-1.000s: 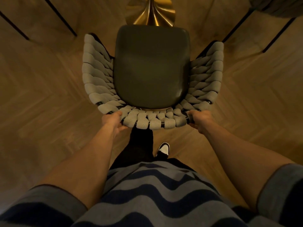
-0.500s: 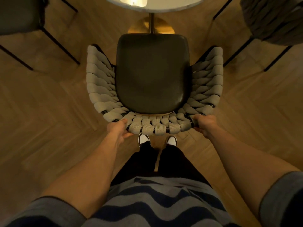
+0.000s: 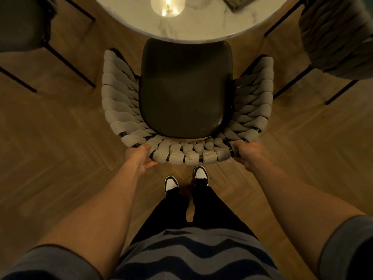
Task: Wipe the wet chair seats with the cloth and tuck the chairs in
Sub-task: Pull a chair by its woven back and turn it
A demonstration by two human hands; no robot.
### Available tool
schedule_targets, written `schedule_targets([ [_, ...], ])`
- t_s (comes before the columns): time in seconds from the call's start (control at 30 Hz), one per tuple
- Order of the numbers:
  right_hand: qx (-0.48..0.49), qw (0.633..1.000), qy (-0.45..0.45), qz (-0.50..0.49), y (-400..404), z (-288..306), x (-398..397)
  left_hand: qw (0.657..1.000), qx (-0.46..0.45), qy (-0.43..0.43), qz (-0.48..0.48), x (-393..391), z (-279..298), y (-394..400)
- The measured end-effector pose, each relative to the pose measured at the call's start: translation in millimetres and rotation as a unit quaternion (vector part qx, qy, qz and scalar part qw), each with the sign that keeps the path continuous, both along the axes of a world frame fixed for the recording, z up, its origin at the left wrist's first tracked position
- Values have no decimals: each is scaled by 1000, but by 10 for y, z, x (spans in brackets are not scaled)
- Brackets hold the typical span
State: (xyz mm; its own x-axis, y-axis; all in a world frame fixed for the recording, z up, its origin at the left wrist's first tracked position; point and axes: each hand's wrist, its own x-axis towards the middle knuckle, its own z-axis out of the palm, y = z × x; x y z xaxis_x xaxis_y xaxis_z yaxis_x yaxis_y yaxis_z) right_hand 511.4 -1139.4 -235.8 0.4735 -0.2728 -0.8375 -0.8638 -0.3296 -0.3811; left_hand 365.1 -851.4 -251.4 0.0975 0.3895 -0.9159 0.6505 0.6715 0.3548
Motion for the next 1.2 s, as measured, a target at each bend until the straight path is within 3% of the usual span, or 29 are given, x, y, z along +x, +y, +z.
schedule_targets([
  [0.23, 32, 999, -20, -26, -78, 67, -143, 999, -10, -1, -33, -38, 73, 28],
  [0.37, 32, 998, 42, 23, -120, 112, -272, 998, 41, 3, -38, -176, 180, -20],
  [0.5, 56, 985, 85, 140, -8, 270, -471, 992, 112, 17, -53, -402, 317, -118],
  [0.67, 74, 940, 89, 320, 311, 416, -619, 982, 158, -9, -106, -708, 469, -179],
  [0.93, 94, 863, 73, 492, 1439, 399, -688, 976, 106, 13, -188, -1290, 574, 316],
  [1.2, 43, 774, 19, 632, 3161, 336, -1021, 983, 119, 24, -141, -2009, 579, 1525],
])
